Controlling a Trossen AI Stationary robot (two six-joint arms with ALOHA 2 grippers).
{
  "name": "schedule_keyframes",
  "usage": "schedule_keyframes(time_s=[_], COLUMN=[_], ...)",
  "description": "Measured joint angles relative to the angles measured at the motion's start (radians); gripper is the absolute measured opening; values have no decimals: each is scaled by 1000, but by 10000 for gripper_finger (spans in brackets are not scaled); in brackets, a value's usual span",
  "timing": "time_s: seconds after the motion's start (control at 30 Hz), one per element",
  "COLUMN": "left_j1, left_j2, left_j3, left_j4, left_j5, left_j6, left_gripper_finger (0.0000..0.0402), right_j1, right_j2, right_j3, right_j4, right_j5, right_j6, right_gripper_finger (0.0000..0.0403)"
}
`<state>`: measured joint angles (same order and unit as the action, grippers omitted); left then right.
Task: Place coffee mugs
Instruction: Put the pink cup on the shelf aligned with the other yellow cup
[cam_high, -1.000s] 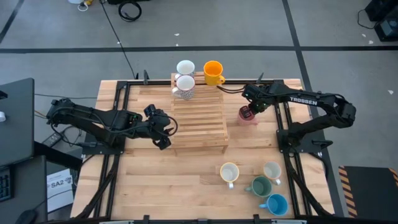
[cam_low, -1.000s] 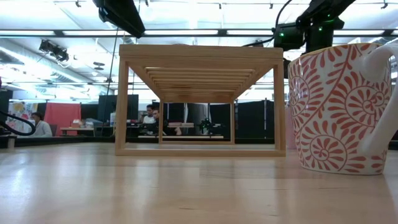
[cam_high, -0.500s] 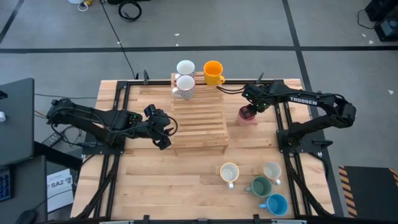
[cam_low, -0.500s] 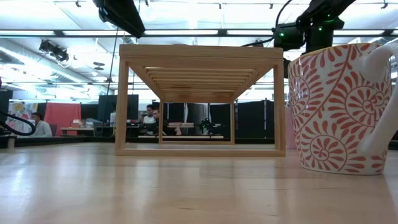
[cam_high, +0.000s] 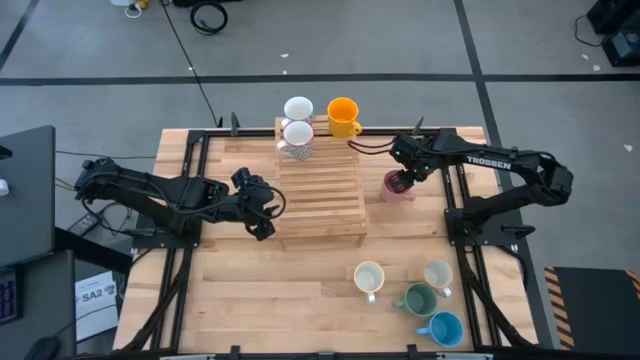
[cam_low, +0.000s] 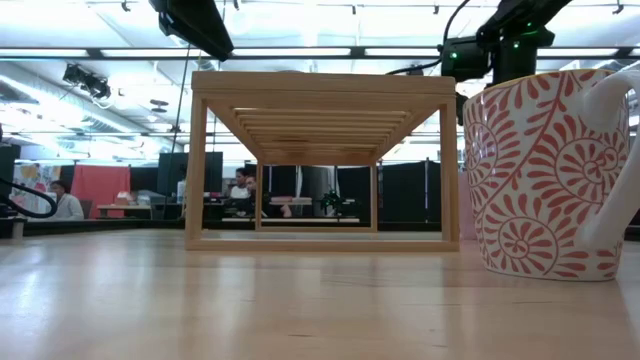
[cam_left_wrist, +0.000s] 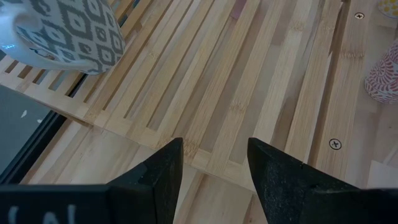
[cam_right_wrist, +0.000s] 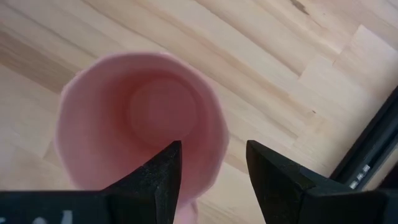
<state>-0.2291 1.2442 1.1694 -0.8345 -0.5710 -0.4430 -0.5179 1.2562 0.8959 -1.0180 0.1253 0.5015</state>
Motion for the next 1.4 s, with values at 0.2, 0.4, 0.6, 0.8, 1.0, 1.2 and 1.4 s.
schedule_keyframes(time_s=[0.2,0.4,0.6,0.8,1.0,1.2,1.4], left_j1=[0,0,0,0,0,0,0], left_j2=[0,0,0,0,0,0,0], left_j3=[0,0,0,0,0,0,0], left_j4=[0,0,0,0,0,0,0], left_j5=[0,0,0,0,0,0,0], left_j6=[0,0,0,0,0,0,0], left_gripper_finger=[185,185,185,185,185,185,185], right_j1=[0,14,114,243,327,333,332], right_j2=[-94,-247,-354,-384,-379,-379,-379], right_j3=[0,0,0,-2,-58,-188,-303], right_j4=[-15,-32,-98,-164,-160,-93,80], right_j5=[1,-84,-116,-31,21,41,47], right_j6=[-8,-61,-49,27,25,8,-32], right_gripper_finger=[185,185,185,185,185,185,185])
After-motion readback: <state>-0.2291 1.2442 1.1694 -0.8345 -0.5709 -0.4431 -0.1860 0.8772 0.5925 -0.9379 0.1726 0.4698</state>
